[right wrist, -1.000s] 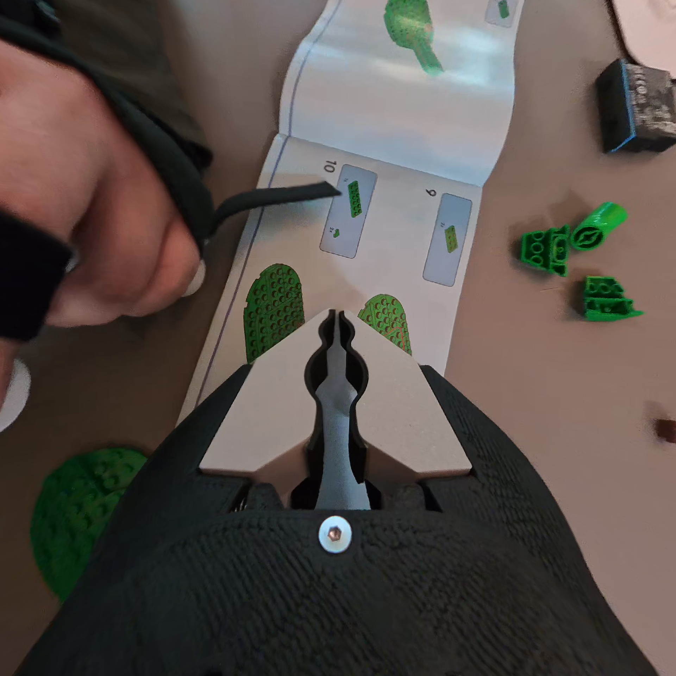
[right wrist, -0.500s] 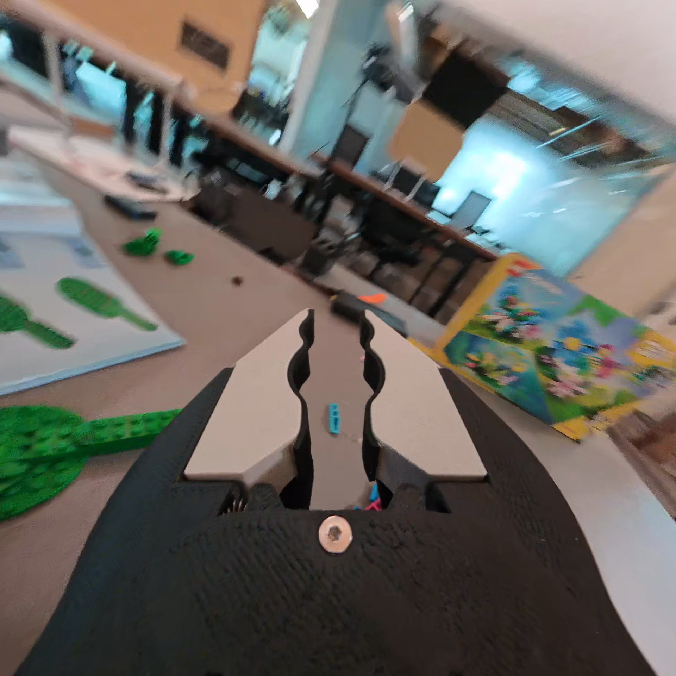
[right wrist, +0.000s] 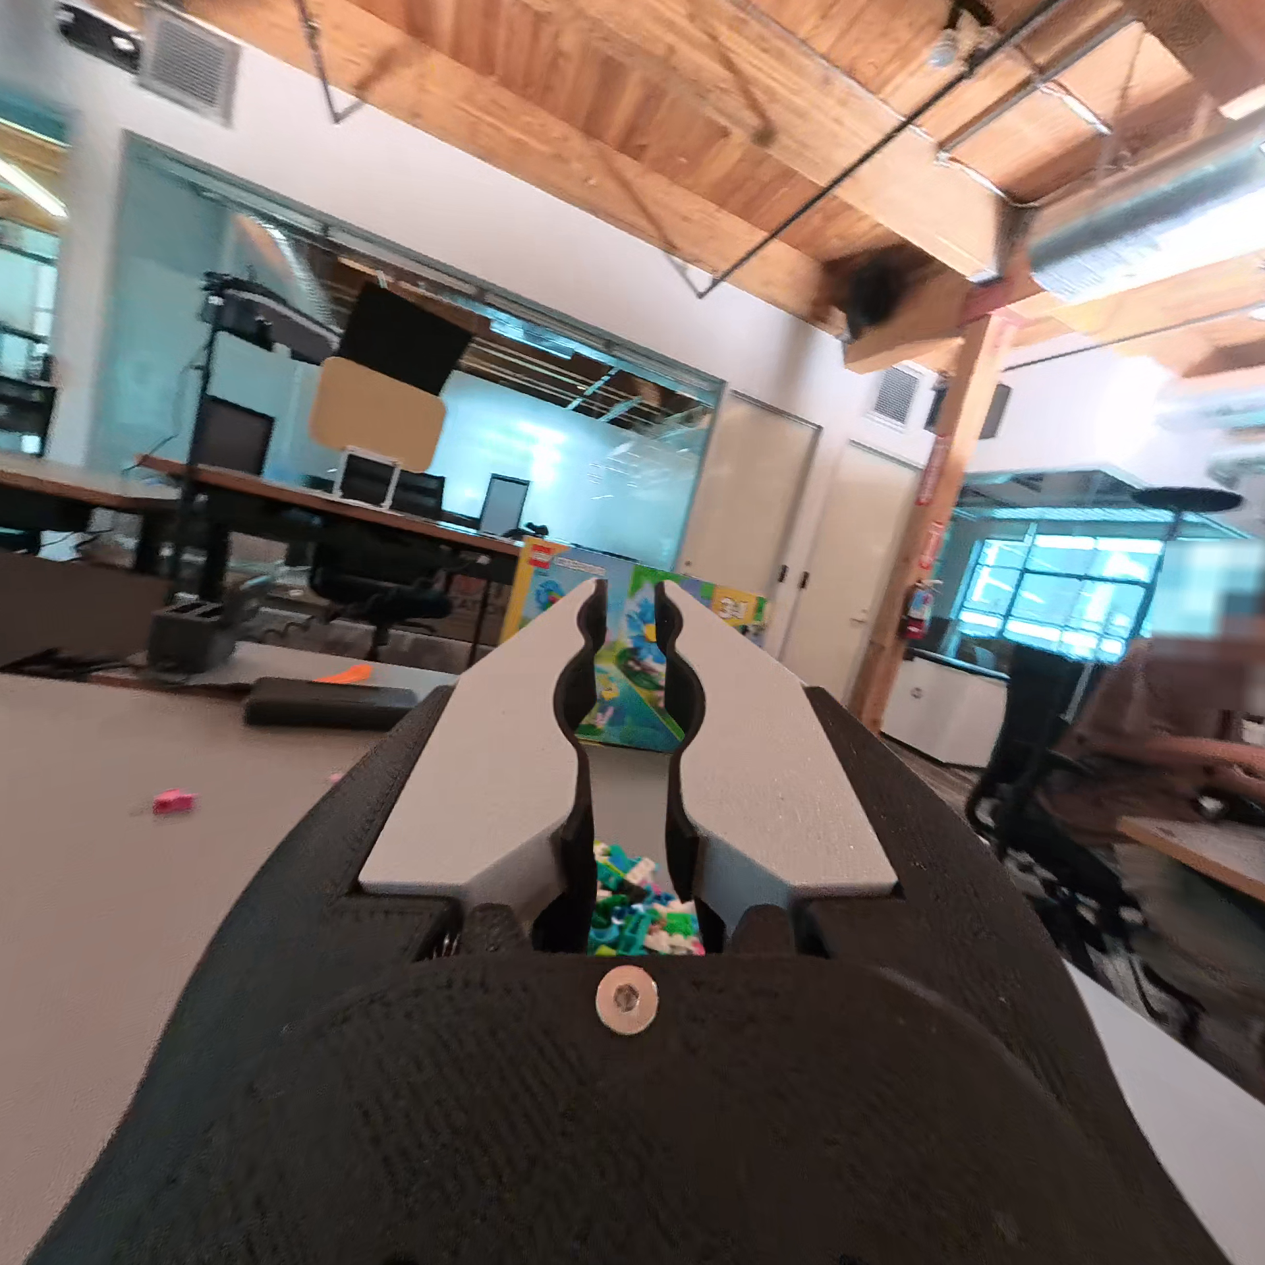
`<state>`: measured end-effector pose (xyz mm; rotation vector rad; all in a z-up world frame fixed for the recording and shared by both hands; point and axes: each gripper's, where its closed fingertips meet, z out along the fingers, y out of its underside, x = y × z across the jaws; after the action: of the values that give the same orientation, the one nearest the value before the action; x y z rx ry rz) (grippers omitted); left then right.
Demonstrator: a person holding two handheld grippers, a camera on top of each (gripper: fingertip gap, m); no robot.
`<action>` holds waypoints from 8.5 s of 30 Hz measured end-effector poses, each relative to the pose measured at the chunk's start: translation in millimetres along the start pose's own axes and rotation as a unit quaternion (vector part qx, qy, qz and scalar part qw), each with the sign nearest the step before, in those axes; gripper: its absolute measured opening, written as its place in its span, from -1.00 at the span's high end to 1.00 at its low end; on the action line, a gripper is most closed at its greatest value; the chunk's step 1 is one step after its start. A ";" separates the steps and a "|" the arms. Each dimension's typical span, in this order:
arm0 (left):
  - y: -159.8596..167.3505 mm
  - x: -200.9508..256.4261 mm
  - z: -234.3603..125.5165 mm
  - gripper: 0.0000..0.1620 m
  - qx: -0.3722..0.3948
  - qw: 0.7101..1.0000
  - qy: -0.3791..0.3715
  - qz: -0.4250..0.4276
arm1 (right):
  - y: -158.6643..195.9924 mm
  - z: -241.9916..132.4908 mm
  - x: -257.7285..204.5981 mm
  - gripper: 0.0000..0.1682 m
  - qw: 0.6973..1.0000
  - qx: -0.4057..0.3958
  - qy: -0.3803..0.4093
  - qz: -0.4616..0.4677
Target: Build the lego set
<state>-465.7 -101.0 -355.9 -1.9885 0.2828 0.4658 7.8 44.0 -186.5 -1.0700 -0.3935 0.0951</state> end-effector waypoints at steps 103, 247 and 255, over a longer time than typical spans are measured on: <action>-159.9 207.6 -138.1 0.98 0.420 0.856 0.296 -0.058 | 26.6 -6.7 -196.6 0.69 0.943 -0.161 -0.291 -0.025; -153.9 168.7 -101.0 0.97 0.377 0.920 0.103 -0.012 | 236.2 -161.5 297.4 1.00 0.833 -0.552 -0.036 0.013; -153.6 169.0 -98.8 0.97 0.373 0.923 0.098 -0.007 | 233.6 -160.4 292.5 1.00 0.845 -0.531 -0.060 0.013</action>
<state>-233.8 -120.6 -267.7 -1.2814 0.4889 0.1088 362.7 100.3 -378.1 -2.1820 -0.5608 -0.0498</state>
